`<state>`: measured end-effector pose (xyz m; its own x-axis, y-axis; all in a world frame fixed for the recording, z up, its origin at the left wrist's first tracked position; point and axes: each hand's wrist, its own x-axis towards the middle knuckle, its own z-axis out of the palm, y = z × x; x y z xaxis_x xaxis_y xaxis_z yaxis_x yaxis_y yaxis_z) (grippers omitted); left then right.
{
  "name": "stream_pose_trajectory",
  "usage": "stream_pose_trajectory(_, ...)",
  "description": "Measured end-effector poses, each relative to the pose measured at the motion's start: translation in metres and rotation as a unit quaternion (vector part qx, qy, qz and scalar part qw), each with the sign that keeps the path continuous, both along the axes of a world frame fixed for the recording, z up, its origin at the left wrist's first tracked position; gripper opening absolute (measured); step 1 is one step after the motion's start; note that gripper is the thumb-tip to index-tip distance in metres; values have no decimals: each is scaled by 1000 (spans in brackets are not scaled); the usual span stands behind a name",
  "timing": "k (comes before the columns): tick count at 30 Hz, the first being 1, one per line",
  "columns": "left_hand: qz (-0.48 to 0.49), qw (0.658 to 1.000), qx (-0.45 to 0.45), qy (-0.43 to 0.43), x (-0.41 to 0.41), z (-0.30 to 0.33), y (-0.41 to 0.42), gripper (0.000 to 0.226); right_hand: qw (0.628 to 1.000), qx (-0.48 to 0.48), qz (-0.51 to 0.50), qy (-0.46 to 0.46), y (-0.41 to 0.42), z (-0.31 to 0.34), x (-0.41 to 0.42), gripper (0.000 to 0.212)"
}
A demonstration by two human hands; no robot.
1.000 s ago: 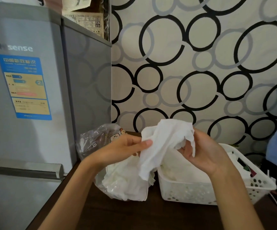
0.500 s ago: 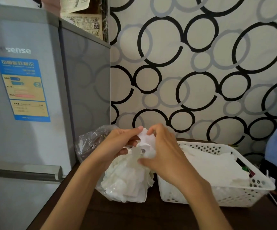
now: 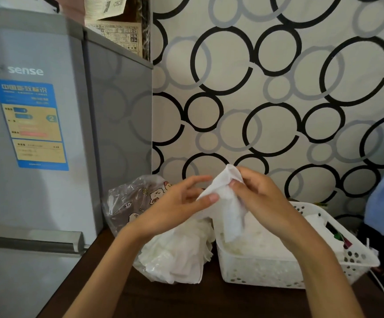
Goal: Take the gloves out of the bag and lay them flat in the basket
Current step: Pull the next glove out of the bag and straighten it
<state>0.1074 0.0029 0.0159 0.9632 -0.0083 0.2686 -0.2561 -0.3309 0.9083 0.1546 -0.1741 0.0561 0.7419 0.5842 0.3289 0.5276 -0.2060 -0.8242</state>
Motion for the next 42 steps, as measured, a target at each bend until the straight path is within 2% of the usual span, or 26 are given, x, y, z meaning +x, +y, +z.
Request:
stream_pose_trajectory(2, 9, 1000, -20, -6, 2, 0, -8, 45, 999, 25, -27, 20, -4, 4, 2, 17)
stream_pose_trajectory(5, 21, 999, 0, -47, 5, -2, -18, 26, 996, 45, -72, 9, -13, 3, 7, 19)
stream_pose_trajectory(8, 49, 996, 0, -72, 10, 0, -24, 34, 990, 68, -116, -39, -27, 0, 15, 28)
stream_pose_trajectory(12, 63, 994, -27, -81, 20, 7, -40, 36, 976, 119, -172, -62, -50, 2, 28, 28)
stream_pose_trajectory(15, 124, 988, -38, -79, 34, 11, -58, 39, 972, 143, -176, -56, -59, 4, 34, 24)
stream_pose_trajectory(19, 220, 966, -123, -64, 48, 20, -76, 32, 972, 139, -174, -71, -61, -2, 37, 24)
stream_pose_trajectory(21, 265, 951, -131, -95, 48, 25, -78, 31, 972, 149, -161, -80, -53, -4, 34, 28)
stream_pose_trajectory(25, 340, 911, -33, -232, 33, 43, -67, 27, 968, 210, -123, -66, -37, 4, 21, 24)
stream_pose_trajectory(28, 370, 894, 72, -242, 22, 61, -51, 24, 965, 239, -106, -12, -37, 12, 20, 22)
stream_pose_trajectory(31, 334, 910, 180, -164, 31, 61, -43, 24, 977, 165, -129, 40, -55, 6, 36, 19)
stream_pose_trajectory(33, 267, 928, 247, -86, 52, 46, -47, 27, 987, 50, -146, 52, -74, -6, 52, 21)
stream_pose_trajectory(36, 172, 939, 299, 6, 89, 13, -58, 31, 974, -95, -193, 74, -97, -27, 78, 16)
stream_pose_trajectory(39, 155, 929, 335, 27, 119, -9, -68, 30, 951, -163, -253, 66, -111, -42, 95, 22)
stream_pose_trajectory(42, 156, 909, 387, 10, 137, -14, -81, 24, 934, -179, -307, 37, -121, -48, 102, 22)
